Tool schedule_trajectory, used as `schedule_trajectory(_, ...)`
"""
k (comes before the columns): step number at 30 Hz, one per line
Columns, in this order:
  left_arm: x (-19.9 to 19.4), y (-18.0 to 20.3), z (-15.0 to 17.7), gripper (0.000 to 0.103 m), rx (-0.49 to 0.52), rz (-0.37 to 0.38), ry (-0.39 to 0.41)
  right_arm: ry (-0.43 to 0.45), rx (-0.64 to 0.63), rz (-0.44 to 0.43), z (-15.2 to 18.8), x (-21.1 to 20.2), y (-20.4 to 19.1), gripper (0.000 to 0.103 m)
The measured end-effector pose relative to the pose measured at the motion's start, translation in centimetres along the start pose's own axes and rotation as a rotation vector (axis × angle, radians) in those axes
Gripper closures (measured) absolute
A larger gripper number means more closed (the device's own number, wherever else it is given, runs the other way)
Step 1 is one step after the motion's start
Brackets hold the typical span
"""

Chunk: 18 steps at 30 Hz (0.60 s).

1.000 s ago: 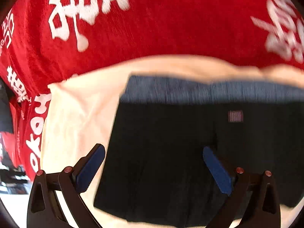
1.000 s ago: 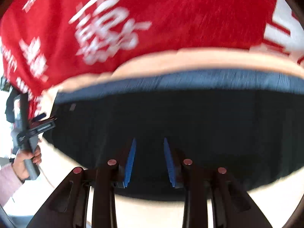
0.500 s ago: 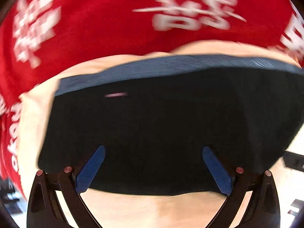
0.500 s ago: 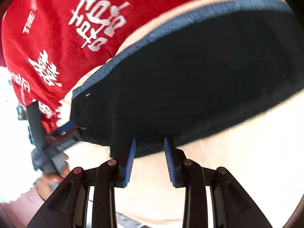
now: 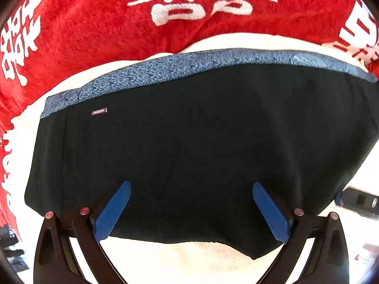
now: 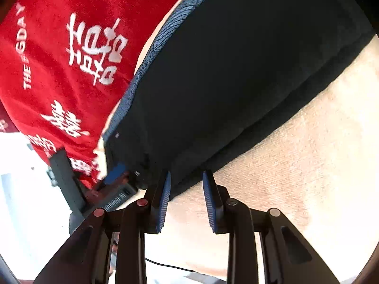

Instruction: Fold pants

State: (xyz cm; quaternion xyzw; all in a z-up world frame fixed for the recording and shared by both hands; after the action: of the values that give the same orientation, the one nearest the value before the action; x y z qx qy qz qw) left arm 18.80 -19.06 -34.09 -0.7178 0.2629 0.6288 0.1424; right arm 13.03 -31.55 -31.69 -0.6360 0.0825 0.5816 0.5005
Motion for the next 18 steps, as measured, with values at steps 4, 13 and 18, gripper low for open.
schedule_trajectory(4,0.3,0.9,0.8,0.000,-0.014,-0.001,0.000,0.002,0.043,-0.046,-1.1,0.2,0.5,0.072)
schedule_trajectory(13,0.0,2.9,2.7,0.000,0.066,-0.041,0.031,-0.012,-0.048,0.120,0.4,0.1,2.9,0.103)
schedule_trajectory(18,-0.6,3.0,2.7,0.000,0.049,-0.029,0.017,-0.023,-0.055,0.101,1.4,-1.5,3.8,0.096)
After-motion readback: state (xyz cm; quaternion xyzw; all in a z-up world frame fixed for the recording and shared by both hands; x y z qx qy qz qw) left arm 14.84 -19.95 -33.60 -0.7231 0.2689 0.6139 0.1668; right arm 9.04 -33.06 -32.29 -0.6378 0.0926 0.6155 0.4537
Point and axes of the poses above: each gripper's, at about its wrist camera, not at the fingertips, and x roughly the way its jaws point, y to its right, z to its underside, the point moved 10 cm from there along x, roughly the way its jaws point, and after that the axes turned 11 degrees about z, right-handed, at the moved point
